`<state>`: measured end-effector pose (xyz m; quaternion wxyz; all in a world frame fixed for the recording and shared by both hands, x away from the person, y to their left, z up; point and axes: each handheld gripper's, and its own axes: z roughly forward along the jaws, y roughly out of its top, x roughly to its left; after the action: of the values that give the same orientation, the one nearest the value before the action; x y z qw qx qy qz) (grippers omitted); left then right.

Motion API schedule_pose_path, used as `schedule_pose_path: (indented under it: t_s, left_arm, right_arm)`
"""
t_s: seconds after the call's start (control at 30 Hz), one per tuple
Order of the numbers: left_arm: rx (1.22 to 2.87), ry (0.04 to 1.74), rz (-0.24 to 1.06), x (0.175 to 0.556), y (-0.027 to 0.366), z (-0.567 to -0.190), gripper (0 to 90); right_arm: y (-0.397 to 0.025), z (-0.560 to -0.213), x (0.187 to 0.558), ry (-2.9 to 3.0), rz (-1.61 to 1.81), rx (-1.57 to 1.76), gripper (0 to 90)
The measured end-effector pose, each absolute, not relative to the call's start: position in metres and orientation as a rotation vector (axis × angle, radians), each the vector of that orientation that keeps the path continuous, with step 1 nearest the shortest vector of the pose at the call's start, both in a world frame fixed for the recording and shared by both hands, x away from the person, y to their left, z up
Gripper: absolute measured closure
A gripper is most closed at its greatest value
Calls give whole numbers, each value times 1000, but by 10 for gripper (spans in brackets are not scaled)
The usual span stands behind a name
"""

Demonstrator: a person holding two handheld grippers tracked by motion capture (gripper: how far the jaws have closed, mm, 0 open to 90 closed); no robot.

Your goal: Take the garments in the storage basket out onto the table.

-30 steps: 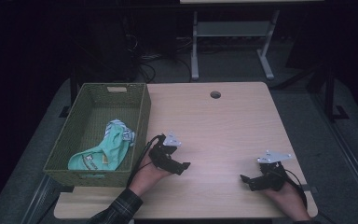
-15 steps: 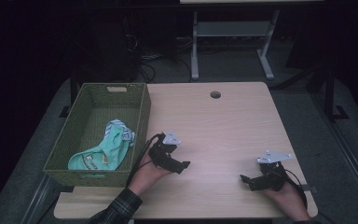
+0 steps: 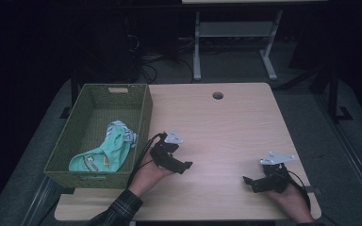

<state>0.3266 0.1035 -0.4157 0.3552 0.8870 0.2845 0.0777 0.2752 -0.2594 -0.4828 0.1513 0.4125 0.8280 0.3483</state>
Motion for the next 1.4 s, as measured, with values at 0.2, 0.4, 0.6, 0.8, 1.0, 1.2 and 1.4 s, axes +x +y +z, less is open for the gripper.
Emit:
schedule_pose_path:
  t_s: [0.2,0.4,0.6,0.8,1.0,1.2,1.4]
  left_arm:
    - [2293,732,197,327,103,-411,138]
    - [2292,729,200,327,103,-409,139]
    - [2300,727,189,328,103,-405,139]
    - [2297,724,185,329,103,-402,139]
    - [2298,724,175,330,103,-398,139]
    - [2304,713,170,331,102,-394,139]
    - [2297,715,164,333,104,-390,139]
  right_arm:
    - [-259,-483,275,2377,1000,1184,14]
    - [-259,-483,275,2377,1000,1184,14]
    - [-259,-483,275,2377,1001,1185,14]
    - [-259,-483,275,2377,1001,1185,14]
    - [-259,-483,275,2377,1001,1185,14]
    - [-259,-483,275,2377,1001,1185,15]
    - [-259,-483,275,2377,1001,1185,15]
